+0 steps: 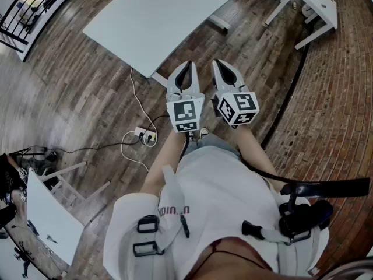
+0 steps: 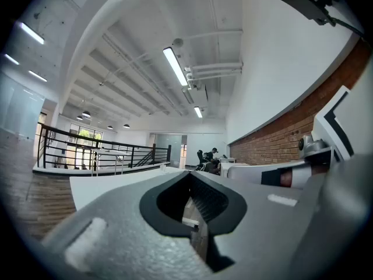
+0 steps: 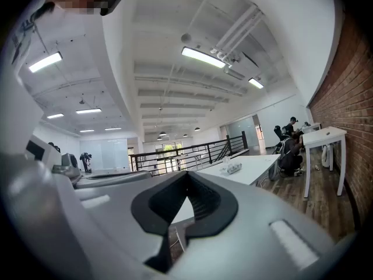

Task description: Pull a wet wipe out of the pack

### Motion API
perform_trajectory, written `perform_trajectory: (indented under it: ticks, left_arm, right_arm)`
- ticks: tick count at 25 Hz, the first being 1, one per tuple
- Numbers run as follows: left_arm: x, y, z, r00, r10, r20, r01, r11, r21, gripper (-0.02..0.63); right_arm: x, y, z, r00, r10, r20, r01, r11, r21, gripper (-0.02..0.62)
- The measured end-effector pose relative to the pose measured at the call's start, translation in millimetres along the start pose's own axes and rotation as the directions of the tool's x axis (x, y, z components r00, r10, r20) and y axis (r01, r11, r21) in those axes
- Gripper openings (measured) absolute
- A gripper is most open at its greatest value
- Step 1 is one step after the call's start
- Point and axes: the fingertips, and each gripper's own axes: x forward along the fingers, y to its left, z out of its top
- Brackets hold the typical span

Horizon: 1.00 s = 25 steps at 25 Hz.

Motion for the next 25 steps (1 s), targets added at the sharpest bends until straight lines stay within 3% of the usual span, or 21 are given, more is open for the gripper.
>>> perform_trajectory:
  ticks: [5,8,16,21,25]
  left_arm:
    - [-16.9,11.2,-15.4,0.998,0.046,-0.052,-0.050,0.996,-0.071,0.003]
    - [-1.3,19.9,-14.3,0.996,0.077,-0.046,-0.080,0.994,-0.073,0.003]
    - [102.5,27.2,-19.0,0.990,0.127,-0.053,-0.128,0.992,-0.016,0.002]
    - [179.5,31.6,-10.5,0.976,0.213,-0.035,-0.214,0.976,-0.046,0.003]
    - [212.3,34.2,-6.5,0.971,0.238,-0.030,-0.239,0.970,-0.043,0.003]
  right_arm:
    - [-4.9,13.2,-6.8,1.000,0.021,-0.013,-0.021,1.000,0.000,0.005]
    - [7.8,-0.3,-5.0,1.000,0.017,-0.001,-0.017,1.000,-0.001,0.006]
    - [88.5,-75.7,-1.2,0.998,0.057,-0.011,-0.056,0.996,0.065,0.006]
    - [141.3,-135.3,13.2,0.991,0.134,-0.023,-0.133,0.990,0.055,0.006]
    - [164.8,-165.1,25.7,0.989,0.145,0.000,-0.145,0.988,0.060,0.006]
